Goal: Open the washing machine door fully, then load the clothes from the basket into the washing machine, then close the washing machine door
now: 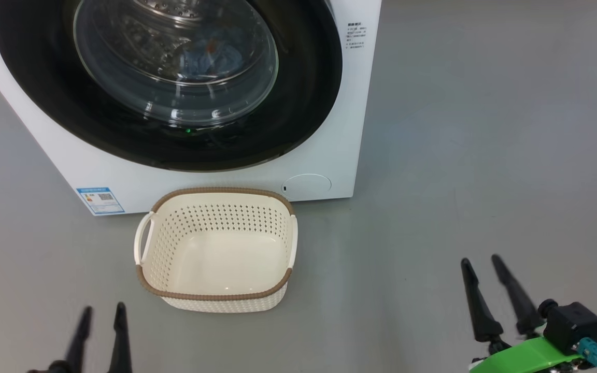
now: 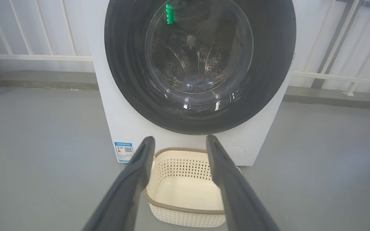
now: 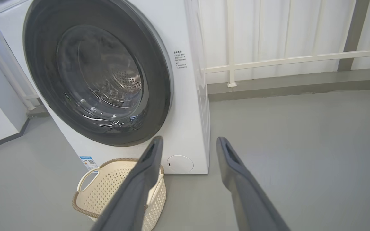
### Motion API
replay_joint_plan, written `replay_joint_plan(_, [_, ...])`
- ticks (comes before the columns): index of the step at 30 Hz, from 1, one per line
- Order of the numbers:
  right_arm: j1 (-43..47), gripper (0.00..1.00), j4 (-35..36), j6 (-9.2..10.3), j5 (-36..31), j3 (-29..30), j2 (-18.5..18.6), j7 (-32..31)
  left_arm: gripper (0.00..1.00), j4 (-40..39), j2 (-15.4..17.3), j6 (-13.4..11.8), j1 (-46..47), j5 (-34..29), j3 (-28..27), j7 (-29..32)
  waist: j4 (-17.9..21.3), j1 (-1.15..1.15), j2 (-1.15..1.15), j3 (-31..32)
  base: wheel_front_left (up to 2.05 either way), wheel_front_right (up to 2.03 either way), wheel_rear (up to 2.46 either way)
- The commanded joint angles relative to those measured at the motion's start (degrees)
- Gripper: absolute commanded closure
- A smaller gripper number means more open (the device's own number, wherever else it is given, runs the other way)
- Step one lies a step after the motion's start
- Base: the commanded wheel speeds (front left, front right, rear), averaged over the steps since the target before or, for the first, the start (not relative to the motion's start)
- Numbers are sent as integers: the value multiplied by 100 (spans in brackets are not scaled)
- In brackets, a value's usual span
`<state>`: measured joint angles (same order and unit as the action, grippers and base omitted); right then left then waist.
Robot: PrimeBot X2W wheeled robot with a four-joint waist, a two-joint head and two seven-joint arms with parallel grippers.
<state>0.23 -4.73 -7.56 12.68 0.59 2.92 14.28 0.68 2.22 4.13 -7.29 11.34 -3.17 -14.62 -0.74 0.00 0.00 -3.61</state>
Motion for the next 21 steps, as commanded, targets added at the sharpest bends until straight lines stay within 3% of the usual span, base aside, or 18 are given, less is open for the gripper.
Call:
replay_joint_plan(1, [2, 100, -60, 0, 2, -3, -1, -4, 100, 56, -10, 0, -3, 2, 14, 1, 0, 0, 0, 0, 0, 0, 0])
replay_joint_plan(10, [-7, 100, -261, 0, 459, -9, 23, -83, 100, 282, -49, 18, 63, 435, 34, 122, 3, 13, 0, 31, 0, 0, 0])
replay_joint_plan(21, [-78, 100, -337, 1, 1204, -12, 65, -222, 100, 387, -39, 47, 187, 1144, 1, 305, 10, 0, 0, 49, 0, 0, 0])
